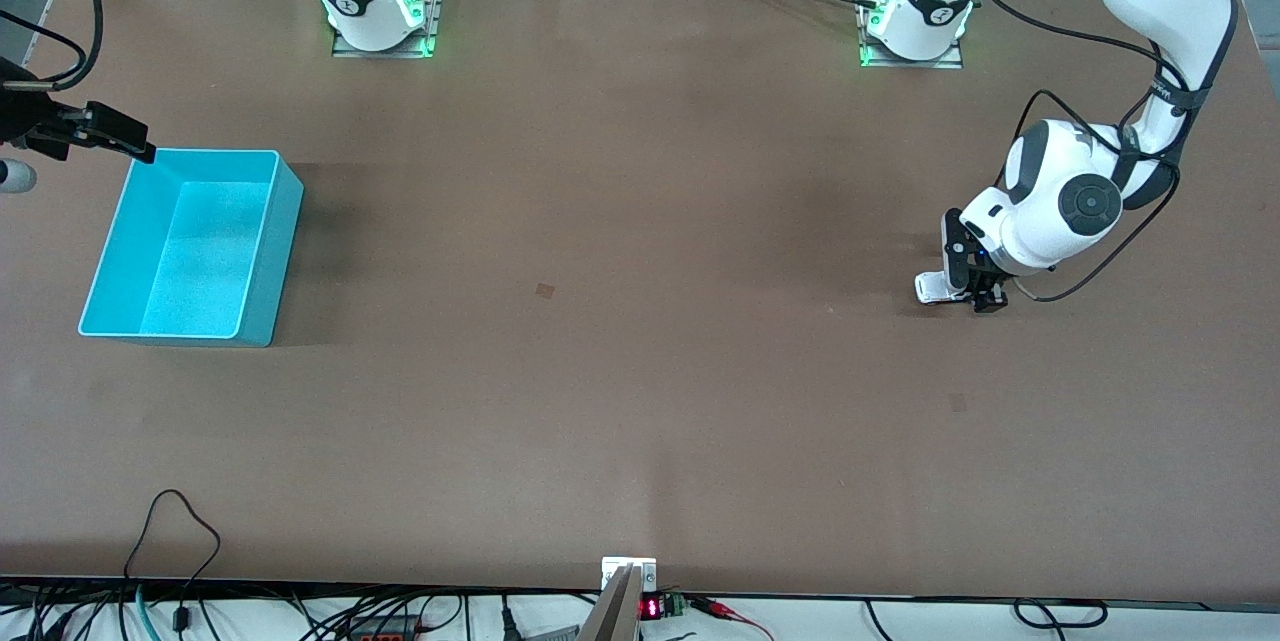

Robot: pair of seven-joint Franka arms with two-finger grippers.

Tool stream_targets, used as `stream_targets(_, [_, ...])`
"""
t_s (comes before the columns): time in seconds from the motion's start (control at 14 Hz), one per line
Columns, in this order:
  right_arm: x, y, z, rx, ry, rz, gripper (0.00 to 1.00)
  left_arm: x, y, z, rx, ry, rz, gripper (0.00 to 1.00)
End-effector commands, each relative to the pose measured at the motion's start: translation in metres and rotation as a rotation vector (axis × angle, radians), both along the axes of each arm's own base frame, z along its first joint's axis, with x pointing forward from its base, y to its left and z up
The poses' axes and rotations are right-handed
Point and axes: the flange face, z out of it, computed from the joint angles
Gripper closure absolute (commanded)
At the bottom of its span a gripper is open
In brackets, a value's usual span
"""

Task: Wind and store white jeep toy
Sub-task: 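Press the jeep down and drag it backward with the left gripper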

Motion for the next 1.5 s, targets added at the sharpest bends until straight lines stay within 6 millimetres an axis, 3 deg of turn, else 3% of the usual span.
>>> stream_targets(0.0, [-0.0003,-0.0012,0.0023,0.013,0.007,0.000,0.00,-0.0036,0.0000,0.0046,0.004,-0.018,-0.032,0.26])
stream_targets(0.43, [-0.0003,-0.0012,0.0023,0.013,0.007,0.000,0.00,-0.0030,-0.0008,0.0057,0.004,-0.023,-0.020,0.66])
stream_targets(1.43, [-0.0007,-0.0012,0.0031,0.013,0.006,0.000,0.00,-0.0044,-0.0023,0.0045,0.004,-0.014,-0.033,1.00])
